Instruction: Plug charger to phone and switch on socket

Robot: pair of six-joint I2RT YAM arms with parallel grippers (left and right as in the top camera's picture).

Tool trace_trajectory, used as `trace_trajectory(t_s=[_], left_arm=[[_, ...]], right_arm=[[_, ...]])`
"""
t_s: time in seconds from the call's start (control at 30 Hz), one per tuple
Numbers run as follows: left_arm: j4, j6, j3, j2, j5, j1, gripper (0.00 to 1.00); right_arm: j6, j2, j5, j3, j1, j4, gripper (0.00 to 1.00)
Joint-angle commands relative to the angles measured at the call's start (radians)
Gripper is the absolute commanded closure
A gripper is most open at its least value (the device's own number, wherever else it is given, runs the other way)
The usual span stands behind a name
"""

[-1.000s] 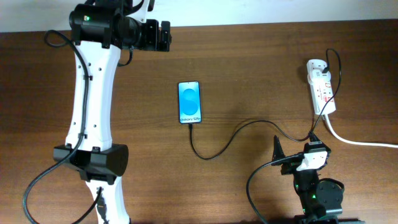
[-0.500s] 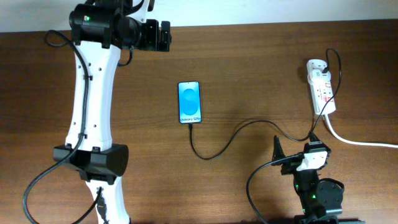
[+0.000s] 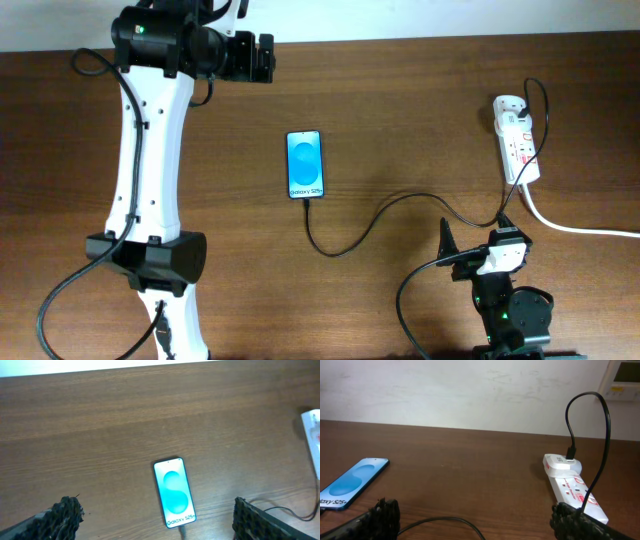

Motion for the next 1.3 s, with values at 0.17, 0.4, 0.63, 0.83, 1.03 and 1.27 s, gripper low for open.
trace_trajectory(t_s=[0.17,0.4,0.63,0.83,1.03,1.27], left_arm=[[-0.082,0.016,0.013,-0.021,-0.084,0.003,0.01],[0.445,0.005,-0.600,-0.350,-0.059,-0.032,0.01],[1.133,0.009,-1.425,-0.822,-0.078,-0.007,0.01],[1.356,0.020,-1.880,-1.210,-0.077,0.090,0.01],[1.608,0.145,-2.345,-1.665,-0.077,0.148,0.01],[1.609,0.285,-2.589,-1.998,-0.078,0.164,0.01]], right_arm=[[0.011,-0.013,0.019,-0.005,0.009,-0.007,0.02],[0.011,-0.013,0.019,-0.005,0.009,-0.007,0.02],[0.011,-0.013,0.019,-0.005,0.009,-0.007,0.02],[0.011,-0.013,0.019,-0.005,0.009,-0.007,0.02],[0.011,-0.013,0.019,-0.005,0.009,-0.007,0.02],[0.011,-0.013,0.019,-0.005,0.009,-0.007,0.02]])
